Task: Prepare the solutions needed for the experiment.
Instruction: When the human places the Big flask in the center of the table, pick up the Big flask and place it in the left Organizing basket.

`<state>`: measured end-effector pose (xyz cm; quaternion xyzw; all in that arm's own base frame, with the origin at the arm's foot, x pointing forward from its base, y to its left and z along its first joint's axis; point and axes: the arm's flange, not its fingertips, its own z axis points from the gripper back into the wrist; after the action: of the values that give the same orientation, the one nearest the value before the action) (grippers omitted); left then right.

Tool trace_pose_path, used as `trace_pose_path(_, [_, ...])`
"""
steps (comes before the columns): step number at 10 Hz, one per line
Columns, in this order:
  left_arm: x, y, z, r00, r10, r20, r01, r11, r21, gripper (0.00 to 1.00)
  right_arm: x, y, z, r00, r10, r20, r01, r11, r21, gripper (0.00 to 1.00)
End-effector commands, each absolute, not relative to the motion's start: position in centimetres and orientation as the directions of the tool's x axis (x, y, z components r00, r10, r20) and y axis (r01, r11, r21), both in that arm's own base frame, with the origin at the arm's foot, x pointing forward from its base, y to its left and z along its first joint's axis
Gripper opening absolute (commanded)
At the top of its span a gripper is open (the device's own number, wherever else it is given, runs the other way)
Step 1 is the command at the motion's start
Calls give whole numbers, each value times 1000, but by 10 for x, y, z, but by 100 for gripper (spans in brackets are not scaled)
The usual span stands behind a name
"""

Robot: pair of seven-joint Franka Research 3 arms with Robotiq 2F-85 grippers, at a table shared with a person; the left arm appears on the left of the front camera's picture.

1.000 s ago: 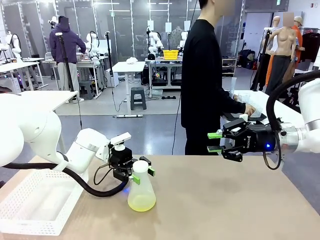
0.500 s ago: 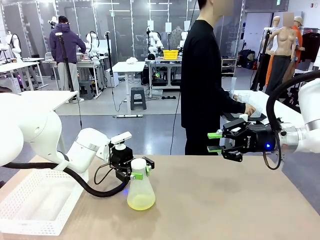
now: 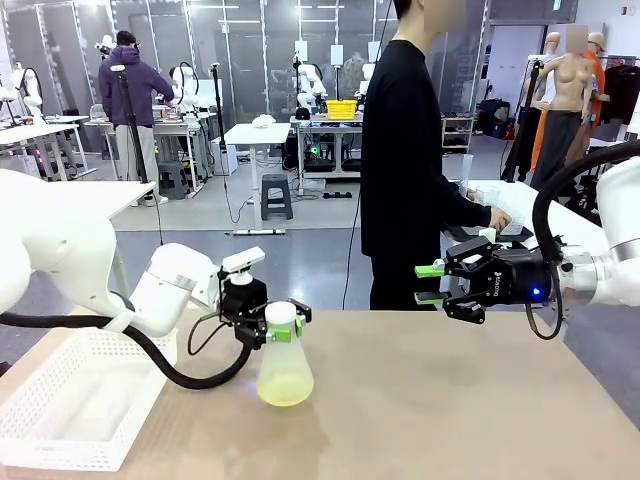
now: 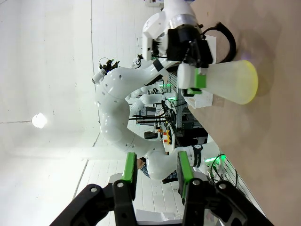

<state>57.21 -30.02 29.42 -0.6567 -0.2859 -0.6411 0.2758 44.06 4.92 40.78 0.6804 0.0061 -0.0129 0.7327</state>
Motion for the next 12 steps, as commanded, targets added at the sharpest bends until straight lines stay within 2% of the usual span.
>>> trace_pose_path(1, [549,-302,332,52,39,998,752,-659,-13,0,439,49,409,1000,-7,-24,25,75,997,45])
trace_pose_path(5, [536,-273,415,20,-12,1000,792,-610,-23,0,439,49,409,1000,-7,-24,25,75,997,45])
trace_pose_path(7, [528,-248,445,-34,-15,999,810,-586,19,0,439,49,409,1000,-7,-24,25,75,997,45])
trace_pose_path(9, [519,-208,461,-69,-10,998,843,-535,53,0,439,49,409,1000,-7,-24,25,75,997,45])
trace_pose_path(12, [509,-129,475,-116,2,993,916,-385,108,0,439,49,409,1000,-7,-24,25,75,997,45])
